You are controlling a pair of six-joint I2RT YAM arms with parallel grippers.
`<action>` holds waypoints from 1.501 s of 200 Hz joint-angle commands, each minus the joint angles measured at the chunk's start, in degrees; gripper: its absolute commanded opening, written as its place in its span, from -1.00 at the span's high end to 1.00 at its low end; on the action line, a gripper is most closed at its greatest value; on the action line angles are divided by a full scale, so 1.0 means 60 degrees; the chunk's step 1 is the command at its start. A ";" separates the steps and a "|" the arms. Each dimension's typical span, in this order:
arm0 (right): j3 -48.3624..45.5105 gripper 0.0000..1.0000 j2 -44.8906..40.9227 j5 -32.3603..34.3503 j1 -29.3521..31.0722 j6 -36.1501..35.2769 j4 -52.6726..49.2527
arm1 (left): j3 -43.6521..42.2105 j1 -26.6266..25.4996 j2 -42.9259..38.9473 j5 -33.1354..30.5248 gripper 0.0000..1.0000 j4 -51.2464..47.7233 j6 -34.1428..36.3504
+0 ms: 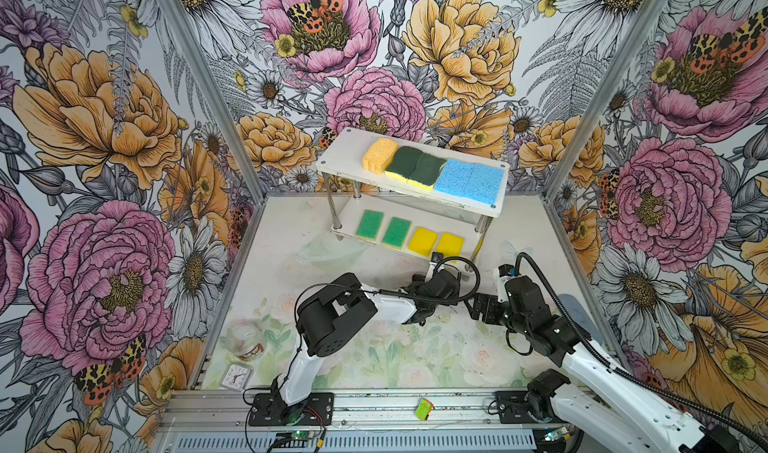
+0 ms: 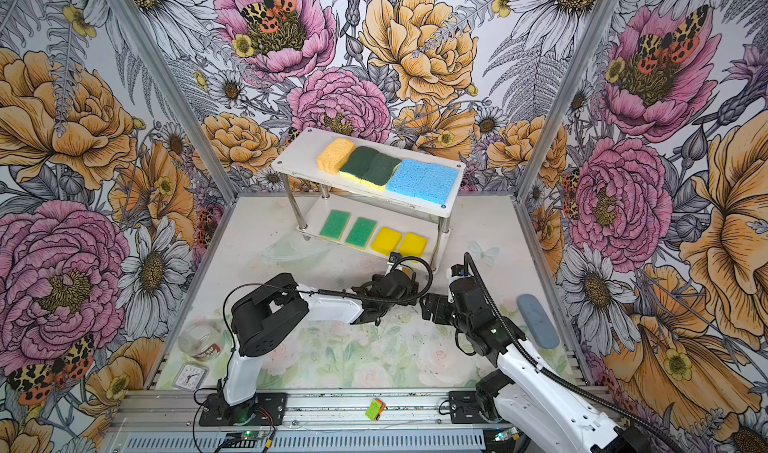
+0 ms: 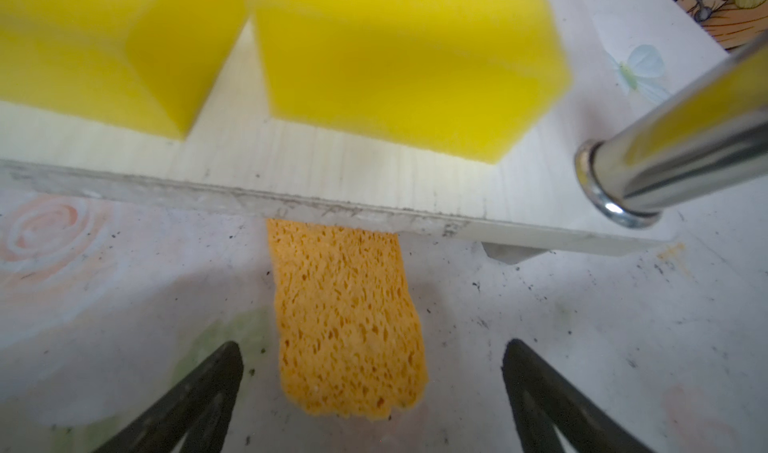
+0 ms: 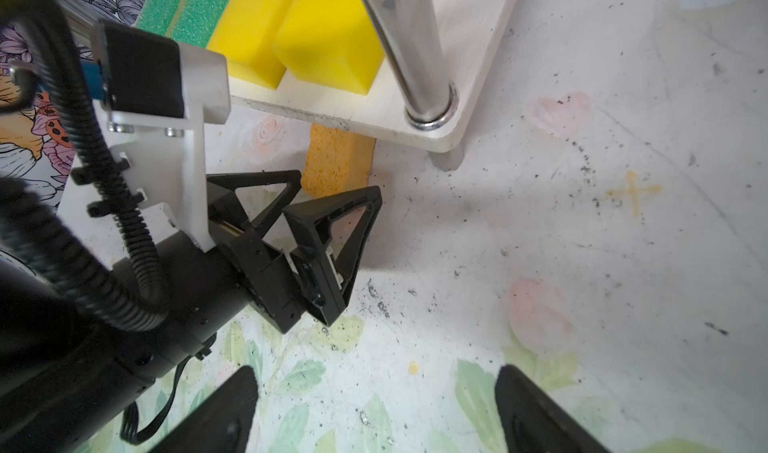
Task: Place and organize the cleaning sponges onto the shelf
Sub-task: 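Reach the open left gripper under the shelf around the last tan sponge, then close the left gripper on the tan sponge and pull it out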
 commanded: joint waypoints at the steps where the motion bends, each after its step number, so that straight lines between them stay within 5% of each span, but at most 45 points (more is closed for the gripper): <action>1: -0.0003 -0.84 -0.0031 0.0090 -0.0088 -0.0109 -0.0041 | 0.0137 0.0042 0.0185 -0.0188 -0.97 0.0246 0.0159; 95: 0.0041 -0.84 0.0156 0.0095 -0.0103 -0.0105 -0.0038 | 0.0360 0.0196 0.0370 0.0317 -0.97 0.0031 0.0115; 157: -0.0017 -0.84 0.0017 0.0115 -0.0103 -0.0091 -0.0038 | 0.0351 0.0210 0.0402 0.0368 -0.80 0.0081 0.0172; 224: -0.0061 -0.84 -0.0005 0.0146 -0.0118 -0.0076 -0.0026 | 0.0399 0.0240 0.0444 0.0375 -0.35 0.0023 0.0104; 253: -0.0067 -0.84 -0.0025 0.0146 -0.0118 -0.0105 -0.0037 | 0.0456 0.0319 0.0492 0.0537 0.00 -0.0014 0.0071; 300: -0.0120 -0.84 -0.0141 0.0139 -0.0125 -0.0122 -0.0041 | 0.0124 0.0298 0.0174 0.0474 0.07 -0.0005 0.0019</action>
